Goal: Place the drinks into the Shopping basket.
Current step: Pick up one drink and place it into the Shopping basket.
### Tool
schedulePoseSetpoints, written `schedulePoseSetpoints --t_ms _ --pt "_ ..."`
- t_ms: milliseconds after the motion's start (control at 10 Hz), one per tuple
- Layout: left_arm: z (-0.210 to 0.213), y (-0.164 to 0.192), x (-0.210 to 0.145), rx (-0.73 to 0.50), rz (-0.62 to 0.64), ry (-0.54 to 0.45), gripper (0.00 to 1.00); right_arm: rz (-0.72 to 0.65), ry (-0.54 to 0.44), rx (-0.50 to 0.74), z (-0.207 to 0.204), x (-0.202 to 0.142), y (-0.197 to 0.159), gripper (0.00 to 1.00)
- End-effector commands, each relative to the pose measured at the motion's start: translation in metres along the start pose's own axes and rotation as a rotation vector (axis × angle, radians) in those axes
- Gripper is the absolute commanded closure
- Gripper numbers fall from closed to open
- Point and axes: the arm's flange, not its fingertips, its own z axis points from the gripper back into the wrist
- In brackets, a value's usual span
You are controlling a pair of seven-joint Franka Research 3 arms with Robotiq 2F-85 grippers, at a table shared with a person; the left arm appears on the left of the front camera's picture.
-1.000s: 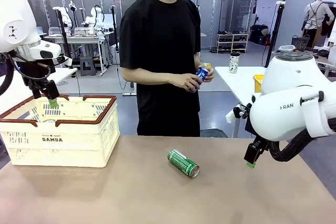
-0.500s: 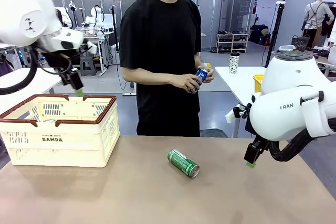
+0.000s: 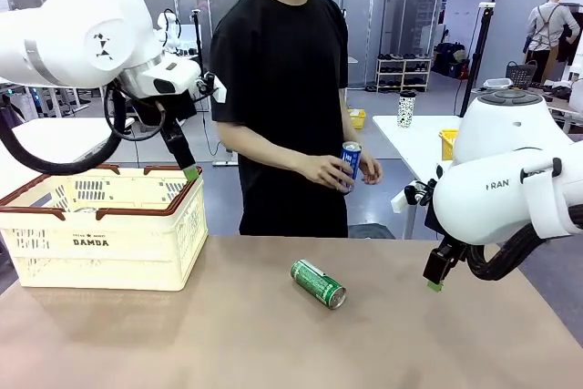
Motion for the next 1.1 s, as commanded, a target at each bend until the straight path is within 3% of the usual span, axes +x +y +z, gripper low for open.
schedulePoseSetpoints --t_ms 0,300,600,1000 --pt "-0.019 0.001 -0.002 -0.062 -0.101 0.005 0.0 -0.001 -0.002 -0.001 0.001 0.0 0.0 0.0" --pt "-0.066 -0.002 0.015 -0.145 -0.181 -0.024 0.0 -0.001 -0.002 -0.001 0.001 0.0 0.0 0.0" --pt "-0.103 -0.003 0.028 -0.21 -0.173 -0.012 0.0 -0.001 -0.002 -0.001 0.001 0.0 0.0 0.0" --pt "-0.076 -0.011 0.005 -0.246 -0.198 -0.008 0.0 -0.001 -0.002 -0.001 0.001 0.0 0.0 0.0"
